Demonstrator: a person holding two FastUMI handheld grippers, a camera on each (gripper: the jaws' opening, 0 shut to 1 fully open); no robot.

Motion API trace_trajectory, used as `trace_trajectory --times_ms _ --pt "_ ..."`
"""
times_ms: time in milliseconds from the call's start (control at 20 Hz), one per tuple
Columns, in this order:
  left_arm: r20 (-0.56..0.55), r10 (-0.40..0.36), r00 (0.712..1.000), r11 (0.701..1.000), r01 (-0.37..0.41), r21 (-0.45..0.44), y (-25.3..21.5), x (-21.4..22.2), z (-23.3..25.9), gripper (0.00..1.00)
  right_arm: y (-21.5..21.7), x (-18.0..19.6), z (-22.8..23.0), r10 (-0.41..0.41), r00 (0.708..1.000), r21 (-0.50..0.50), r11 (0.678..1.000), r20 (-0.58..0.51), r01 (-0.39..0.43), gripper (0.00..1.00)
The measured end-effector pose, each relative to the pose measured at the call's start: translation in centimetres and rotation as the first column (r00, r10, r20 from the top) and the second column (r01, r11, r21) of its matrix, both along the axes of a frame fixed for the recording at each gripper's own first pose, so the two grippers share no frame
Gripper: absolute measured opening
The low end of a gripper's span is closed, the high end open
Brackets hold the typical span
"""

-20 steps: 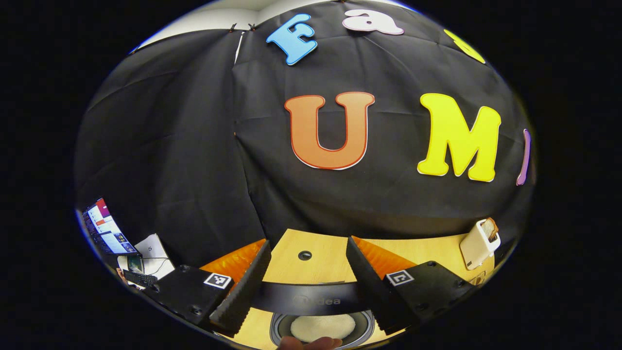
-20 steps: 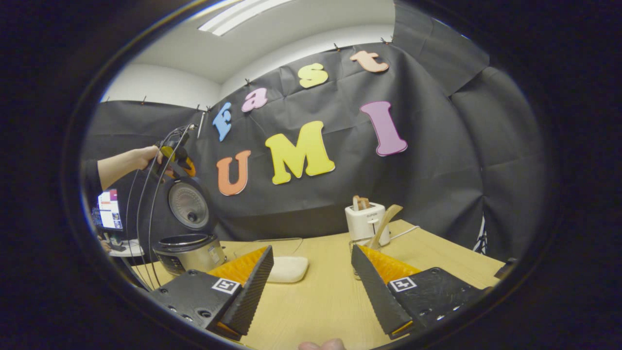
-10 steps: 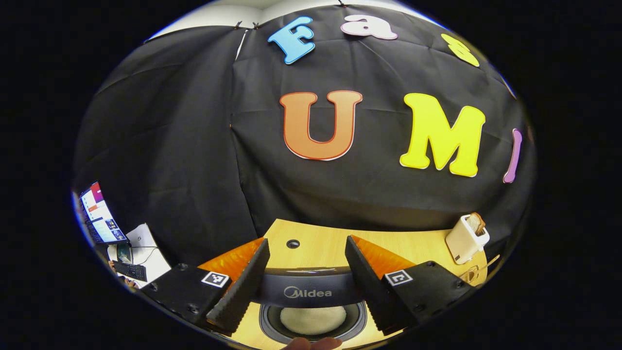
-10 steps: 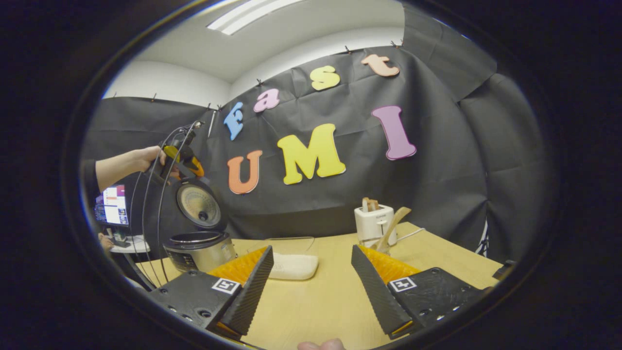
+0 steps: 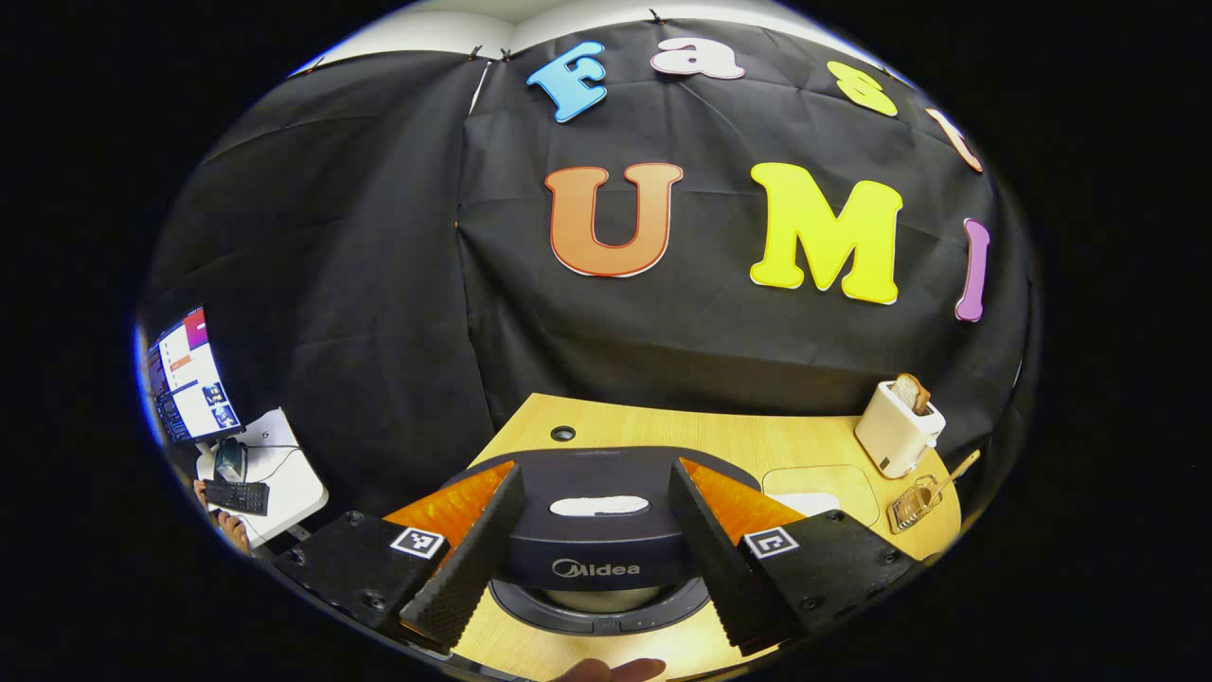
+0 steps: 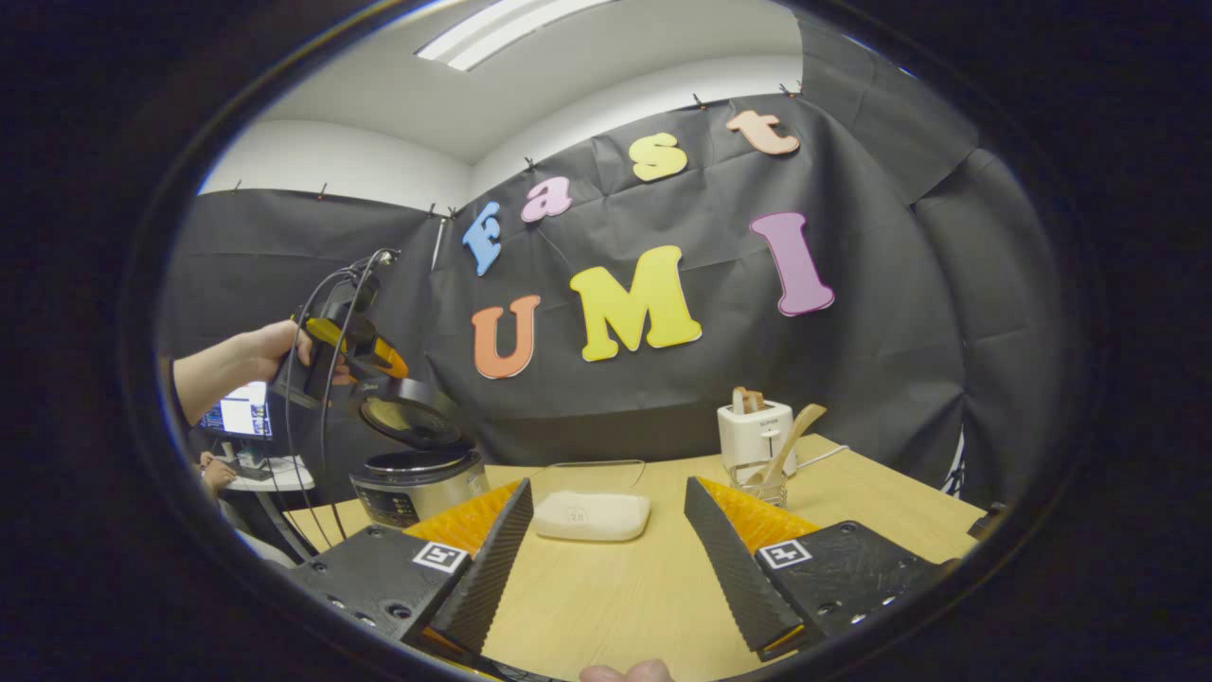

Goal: Close the left gripper, press the button to open the rice cooker; take a wooden spoon from the chopstick holder with the right hand, scoop a spoonful of rice and pour it into the rice cooker, then put the wooden spoon back into the chopstick holder.

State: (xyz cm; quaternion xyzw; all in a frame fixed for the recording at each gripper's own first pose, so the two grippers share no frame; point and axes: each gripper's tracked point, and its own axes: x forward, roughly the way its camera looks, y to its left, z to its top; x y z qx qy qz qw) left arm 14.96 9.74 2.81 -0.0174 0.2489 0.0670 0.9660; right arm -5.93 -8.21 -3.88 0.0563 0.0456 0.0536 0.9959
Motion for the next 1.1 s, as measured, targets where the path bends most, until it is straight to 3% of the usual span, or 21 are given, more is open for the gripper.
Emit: trace_trajectory --times_ms 350,400,550,600,950,1050,1100 --pt "0.047 0.023 0.999 0.999 -0.024 0.024 -0.7 -3.1 -4.6 1.0 0.3 -0.3 -1.6 -0.004 0.999 -0.017 1.0 -0.031 0.004 0.95" --pt "0.055 0.027 0.998 0.999 -0.028 0.024 -0.8 -3.3 -4.9 0.99 0.2 -0.3 -1.7 -0.008 0.999 -0.019 1.0 -0.033 0.008 0.91" --pt "0.077 0.042 0.996 0.999 -0.043 0.015 -0.9 -3.8 -5.9 0.99 0.0 -0.1 -2.1 -0.019 0.999 -0.02 1.0 -0.038 0.018 0.91" --pt "0.077 0.041 0.996 0.999 -0.043 0.026 -0.9 -3.9 -6.3 0.98 0.2 0.0 -2.3 -0.014 0.999 -0.02 1.0 -0.045 0.014 0.95" --pt "0.088 0.045 0.995 0.999 -0.047 0.025 -1.2 -4.9 -8.8 0.98 1.7 0.7 -2.9 0.018 0.998 -0.038 0.999 -0.057 -0.02 0.95" --pt "0.089 0.032 0.996 0.999 -0.035 0.033 -1.3 -5.1 -9.1 0.98 1.7 0.7 -3.1 0.021 0.998 -0.04 0.999 -0.057 -0.023 0.91" --pt "0.113 0.023 0.993 0.999 -0.027 0.037 -1.3 -4.9 -9.1 0.99 1.7 0.7 -3.2 0.022 0.998 -0.035 0.999 -0.056 -0.024 0.95"
